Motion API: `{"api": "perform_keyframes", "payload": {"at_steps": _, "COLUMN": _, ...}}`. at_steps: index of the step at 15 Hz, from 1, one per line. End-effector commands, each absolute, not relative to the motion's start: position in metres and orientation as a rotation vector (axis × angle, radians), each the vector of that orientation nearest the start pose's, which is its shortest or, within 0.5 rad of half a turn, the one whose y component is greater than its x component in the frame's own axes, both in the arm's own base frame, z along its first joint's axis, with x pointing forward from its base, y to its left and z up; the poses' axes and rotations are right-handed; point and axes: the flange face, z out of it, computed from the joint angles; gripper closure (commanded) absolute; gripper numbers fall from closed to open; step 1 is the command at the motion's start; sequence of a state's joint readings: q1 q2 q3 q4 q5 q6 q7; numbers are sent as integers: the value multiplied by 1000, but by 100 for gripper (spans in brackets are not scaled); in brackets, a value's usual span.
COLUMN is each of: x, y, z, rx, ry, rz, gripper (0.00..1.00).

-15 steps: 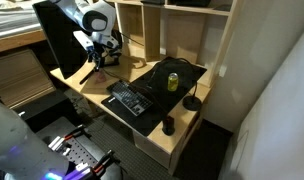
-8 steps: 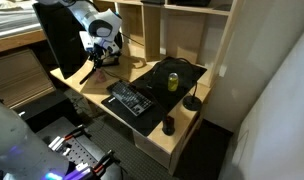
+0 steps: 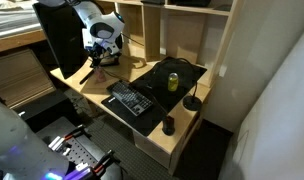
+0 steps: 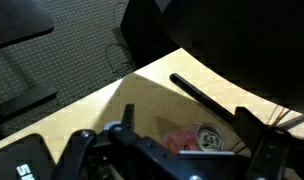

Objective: Put the orange can next to the yellow can.

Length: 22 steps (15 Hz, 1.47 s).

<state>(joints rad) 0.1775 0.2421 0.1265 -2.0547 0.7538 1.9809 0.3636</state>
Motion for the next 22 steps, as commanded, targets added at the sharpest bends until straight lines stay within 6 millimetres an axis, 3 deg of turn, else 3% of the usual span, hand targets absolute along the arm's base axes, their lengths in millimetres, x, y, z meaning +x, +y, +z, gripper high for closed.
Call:
{"api": "perform_keyframes", "payload": {"at_steps": 1, "x": 526, "y": 210, "z": 312, "rx": -2415, "ry": 646, "rz": 679, "gripper": 0}}
{"api": "perform_keyframes", "payload": {"at_steps": 6, "x": 529, "y": 214, "z": 306, "rx": -2433, "ry": 689, "rz": 709, "gripper": 0}}
{"api": "perform_keyframes", "payload": {"at_steps": 13, "x": 546, "y": 267, "z": 265, "rx": -2431, "ry": 876, "rz": 458, "gripper": 0}}
{"api": "perform_keyframes", "payload": {"at_steps": 14, "x": 538, "y": 256, "z": 276, "rx": -2444, "ry": 829, "rz": 498, "gripper": 0}}
{"api": "perform_keyframes", "payload": {"at_steps": 22, "x": 540, "y": 265, "z": 263, "rx": -2406, "ry": 838, "rz": 471, "gripper": 0}}
